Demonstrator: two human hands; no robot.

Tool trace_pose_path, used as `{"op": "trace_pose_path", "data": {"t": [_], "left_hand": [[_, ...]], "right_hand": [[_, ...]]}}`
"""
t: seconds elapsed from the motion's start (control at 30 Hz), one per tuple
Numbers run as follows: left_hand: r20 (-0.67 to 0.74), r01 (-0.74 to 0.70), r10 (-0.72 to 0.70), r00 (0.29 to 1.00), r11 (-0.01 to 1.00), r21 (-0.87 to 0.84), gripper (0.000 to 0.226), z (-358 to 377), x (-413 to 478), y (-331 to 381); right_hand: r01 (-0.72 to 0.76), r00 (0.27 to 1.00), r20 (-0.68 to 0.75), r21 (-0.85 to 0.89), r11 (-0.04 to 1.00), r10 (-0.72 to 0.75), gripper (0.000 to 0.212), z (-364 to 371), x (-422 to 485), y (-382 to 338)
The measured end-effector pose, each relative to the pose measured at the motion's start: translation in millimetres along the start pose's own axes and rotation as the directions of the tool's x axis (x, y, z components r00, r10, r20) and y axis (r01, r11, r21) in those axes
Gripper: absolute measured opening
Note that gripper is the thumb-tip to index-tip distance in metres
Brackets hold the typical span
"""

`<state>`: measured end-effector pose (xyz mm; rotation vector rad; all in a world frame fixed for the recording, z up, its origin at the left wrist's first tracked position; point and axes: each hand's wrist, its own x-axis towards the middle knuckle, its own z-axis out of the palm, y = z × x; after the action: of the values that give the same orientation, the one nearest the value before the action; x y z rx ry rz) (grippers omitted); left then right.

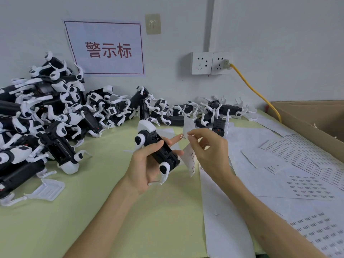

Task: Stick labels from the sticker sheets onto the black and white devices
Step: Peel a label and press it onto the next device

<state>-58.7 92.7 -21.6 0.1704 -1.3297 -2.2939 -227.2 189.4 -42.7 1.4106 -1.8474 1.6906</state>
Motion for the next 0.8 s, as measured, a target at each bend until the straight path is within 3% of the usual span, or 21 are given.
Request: {"op": "trace_pose_path", "data": {"t": [0.4,0.8], "left_hand": [[0.048,-0.007,0.005,0.999,0.999,0.052,0.020,1.9,-1.6,-2.9],[0.096,-0.002,-0.014,0.995,0.987,0.163,0.023,-1.7,0.2,-7.3]], "right_hand": [[0.061,0.998,-0.001,-0.023,0.998,-0.061,0.013,2.5,-0.8,1.9],[-0.059,0.995,0.082,0.015,0.998,0.058,0.017,1.1,-1.7,-0.3]]}}
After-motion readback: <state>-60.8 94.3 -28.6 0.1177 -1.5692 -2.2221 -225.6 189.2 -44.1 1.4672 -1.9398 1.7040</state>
